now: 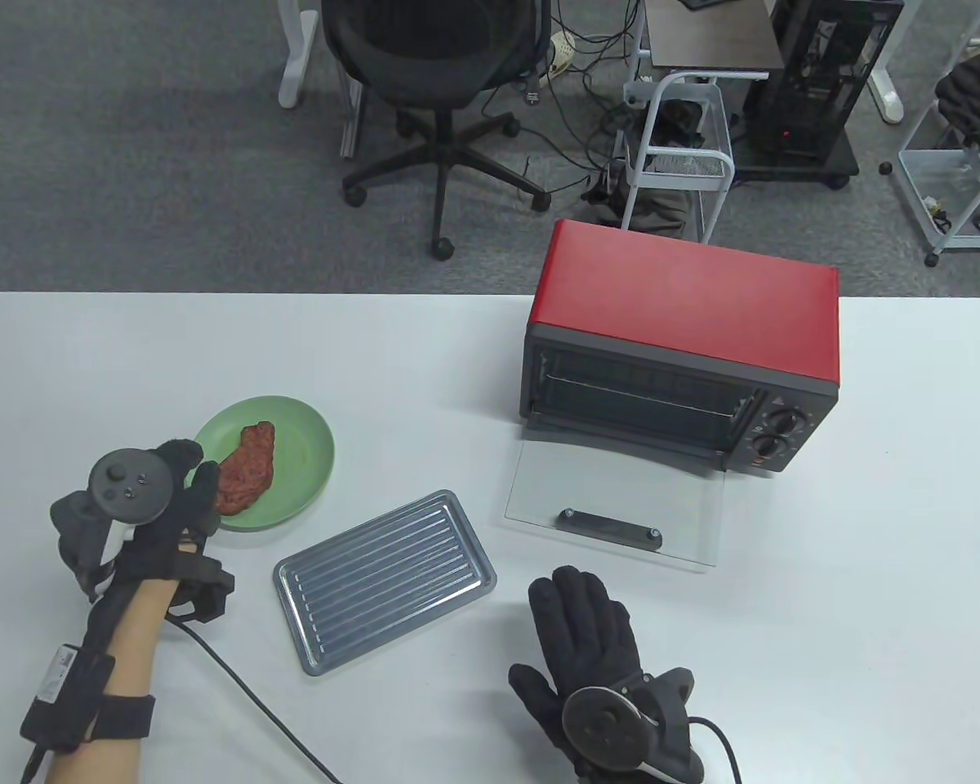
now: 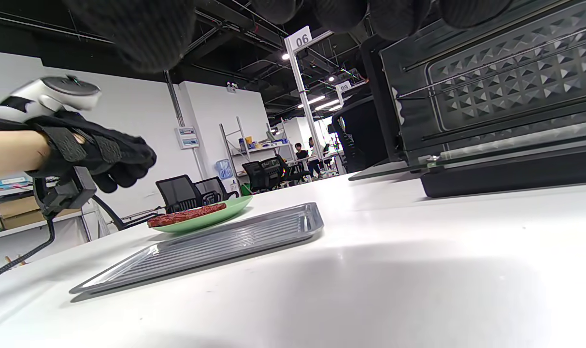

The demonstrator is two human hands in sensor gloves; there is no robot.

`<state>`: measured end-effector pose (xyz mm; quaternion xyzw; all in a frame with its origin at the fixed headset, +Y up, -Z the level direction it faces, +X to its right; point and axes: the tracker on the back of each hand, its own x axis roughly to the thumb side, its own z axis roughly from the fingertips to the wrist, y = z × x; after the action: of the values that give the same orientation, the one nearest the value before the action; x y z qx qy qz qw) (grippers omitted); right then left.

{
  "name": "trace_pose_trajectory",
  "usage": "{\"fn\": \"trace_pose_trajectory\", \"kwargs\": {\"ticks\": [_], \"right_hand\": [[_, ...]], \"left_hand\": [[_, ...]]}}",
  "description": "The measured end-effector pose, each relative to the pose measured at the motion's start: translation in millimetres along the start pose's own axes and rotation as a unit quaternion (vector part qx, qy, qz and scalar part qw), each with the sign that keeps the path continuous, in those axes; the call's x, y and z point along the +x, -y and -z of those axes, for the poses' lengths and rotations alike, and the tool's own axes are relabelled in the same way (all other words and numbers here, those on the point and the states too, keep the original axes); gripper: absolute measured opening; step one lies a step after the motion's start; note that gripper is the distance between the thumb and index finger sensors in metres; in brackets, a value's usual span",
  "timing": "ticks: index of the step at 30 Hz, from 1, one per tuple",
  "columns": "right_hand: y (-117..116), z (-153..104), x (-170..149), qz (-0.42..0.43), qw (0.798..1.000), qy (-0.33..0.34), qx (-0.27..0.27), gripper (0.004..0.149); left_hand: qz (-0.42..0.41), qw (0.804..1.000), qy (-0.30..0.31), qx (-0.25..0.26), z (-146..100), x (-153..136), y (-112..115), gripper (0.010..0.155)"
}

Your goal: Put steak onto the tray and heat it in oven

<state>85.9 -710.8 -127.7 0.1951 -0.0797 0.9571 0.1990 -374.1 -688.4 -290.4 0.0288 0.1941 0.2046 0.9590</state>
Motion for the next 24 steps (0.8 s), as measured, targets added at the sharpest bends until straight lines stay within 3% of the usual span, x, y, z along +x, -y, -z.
{"fn": "trace_pose_trajectory", "kwargs": {"ticks": [7, 14, 19, 24], "right_hand": [[-0.3, 0.3, -0.2, 0.006, 1.000, -0.001, 0.006, 0.088], [-1.7, 0.1, 1.1, 0.009, 1.000, 0.000, 0.018, 0.088], [-2.6, -0.3, 2.0, 0.012, 1.000, 0.004, 0.028, 0.088], [-2.7, -0.6, 2.0, 0.013, 0.999, 0.004, 0.031, 0.087]], "left_hand": [[0.002, 0.993, -0.101, -0.058, 42.5, -29.5, 31.8, 0.065], [-0.036, 0.977, -0.182, -0.102, 68.7, -53.4, 42.1, 0.066], [-0.029, 0.964, -0.219, -0.145, 80.3, -55.5, 50.0, 0.060], [-0.021, 0.959, -0.235, -0.157, 87.2, -51.0, 53.8, 0.057]]}}
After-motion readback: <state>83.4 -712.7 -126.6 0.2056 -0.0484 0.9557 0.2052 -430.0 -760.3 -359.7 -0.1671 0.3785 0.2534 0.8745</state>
